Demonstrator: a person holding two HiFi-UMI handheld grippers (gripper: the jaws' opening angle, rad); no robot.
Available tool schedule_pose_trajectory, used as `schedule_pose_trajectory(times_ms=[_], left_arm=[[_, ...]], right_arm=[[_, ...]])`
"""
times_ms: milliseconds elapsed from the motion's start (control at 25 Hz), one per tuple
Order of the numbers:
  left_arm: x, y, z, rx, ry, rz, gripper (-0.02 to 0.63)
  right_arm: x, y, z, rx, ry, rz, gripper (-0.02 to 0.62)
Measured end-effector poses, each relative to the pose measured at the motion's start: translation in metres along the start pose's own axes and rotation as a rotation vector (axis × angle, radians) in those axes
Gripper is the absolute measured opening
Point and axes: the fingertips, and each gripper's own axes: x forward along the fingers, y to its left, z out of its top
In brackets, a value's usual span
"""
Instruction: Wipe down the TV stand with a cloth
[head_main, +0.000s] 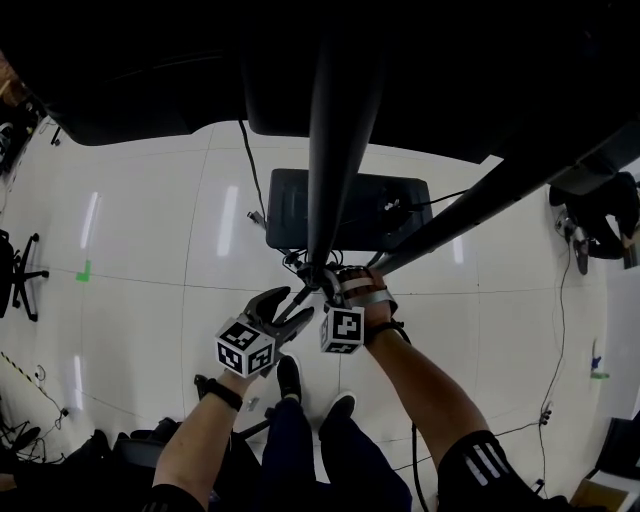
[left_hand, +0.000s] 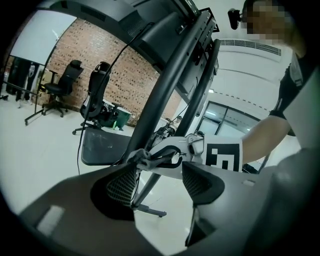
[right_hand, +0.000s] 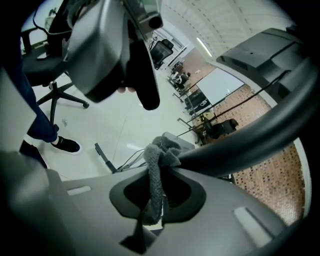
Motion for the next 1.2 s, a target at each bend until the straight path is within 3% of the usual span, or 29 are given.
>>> schedule_pose_trajectory(times_ms=[200,360,880,1200], left_arm=[[-0.015,-0.036,0.011,0.017,-0.013,-0.019,0.311],[-0.03,-0.08,0.032,0.081,-0.026,-0.043,0.312],[-0.071,-0.257,0.22,0.345,-0.257,-0.165,0.313],[-0.098,-0.324,0.305,0.442,-0.31,-0.224,0.313]], right_arm=[[-0.06,-0.015,0.011,0.129,-0.09,-0.02,0.037],[-0.126,-0.04,0.023,0.194,-0.17,-0.071,0.037],[-0.345,-0.19,0.044,0.295,-0.356,-0.226,0.037],[-0.45,-0.282,0.066,0.314,-0.432,-0.336,0.037]])
